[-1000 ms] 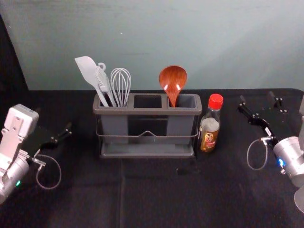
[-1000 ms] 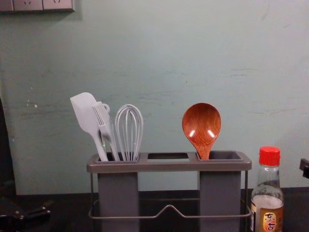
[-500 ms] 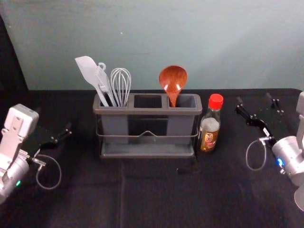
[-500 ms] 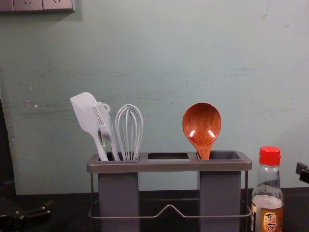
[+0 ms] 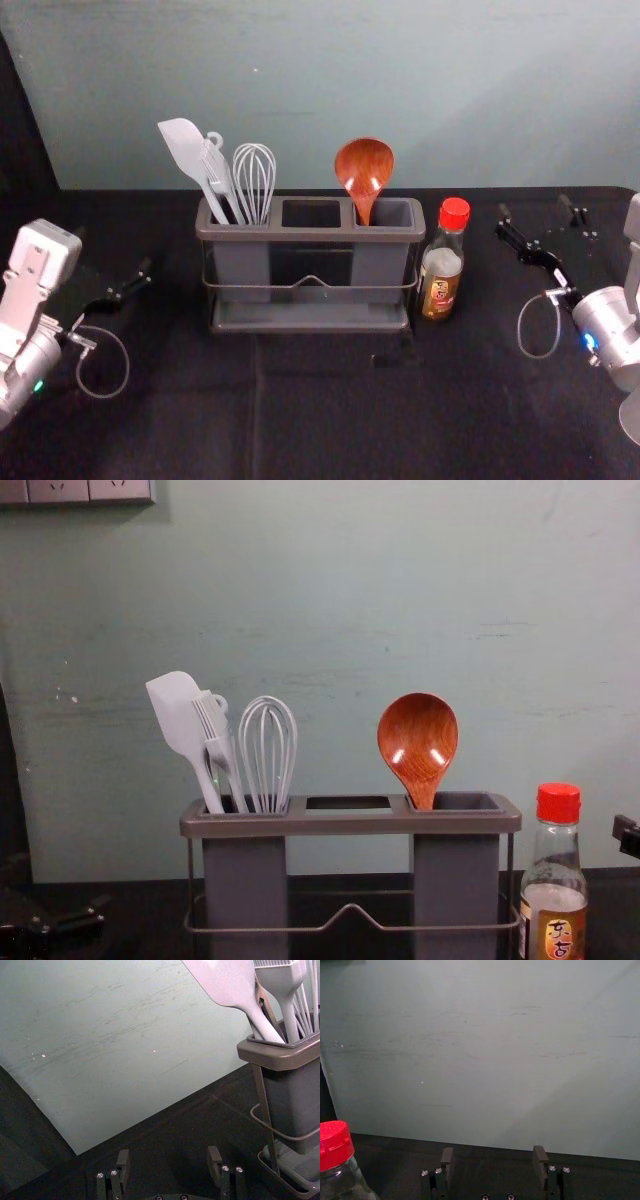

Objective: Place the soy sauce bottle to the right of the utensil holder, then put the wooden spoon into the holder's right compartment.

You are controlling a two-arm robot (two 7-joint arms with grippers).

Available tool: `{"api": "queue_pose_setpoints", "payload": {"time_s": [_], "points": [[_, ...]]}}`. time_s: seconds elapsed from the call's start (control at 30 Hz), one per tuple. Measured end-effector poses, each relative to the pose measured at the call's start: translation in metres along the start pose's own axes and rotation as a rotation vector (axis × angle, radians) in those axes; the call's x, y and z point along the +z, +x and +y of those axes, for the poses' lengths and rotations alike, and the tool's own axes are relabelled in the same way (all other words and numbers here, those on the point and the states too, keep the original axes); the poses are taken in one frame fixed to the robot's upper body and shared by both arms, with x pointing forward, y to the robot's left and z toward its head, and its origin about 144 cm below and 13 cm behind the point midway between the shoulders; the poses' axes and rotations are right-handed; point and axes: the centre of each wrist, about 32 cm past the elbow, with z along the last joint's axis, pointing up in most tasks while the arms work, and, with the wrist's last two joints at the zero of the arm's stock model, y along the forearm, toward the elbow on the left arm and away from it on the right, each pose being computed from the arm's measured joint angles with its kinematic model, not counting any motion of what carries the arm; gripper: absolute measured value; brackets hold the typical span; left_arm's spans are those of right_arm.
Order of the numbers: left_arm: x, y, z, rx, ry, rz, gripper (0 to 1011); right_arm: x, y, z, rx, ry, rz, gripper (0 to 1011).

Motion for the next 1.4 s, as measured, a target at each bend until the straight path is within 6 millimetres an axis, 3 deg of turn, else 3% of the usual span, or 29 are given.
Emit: {"api": "queue_pose_setpoints", "payload": {"time_s": [1.4], "points": [[0.0, 0.0, 0.0, 0.0, 0.0, 0.0, 1012, -0.0001, -0.0002, -0.0001, 0.001, 0.002, 0.001, 1003]]}}
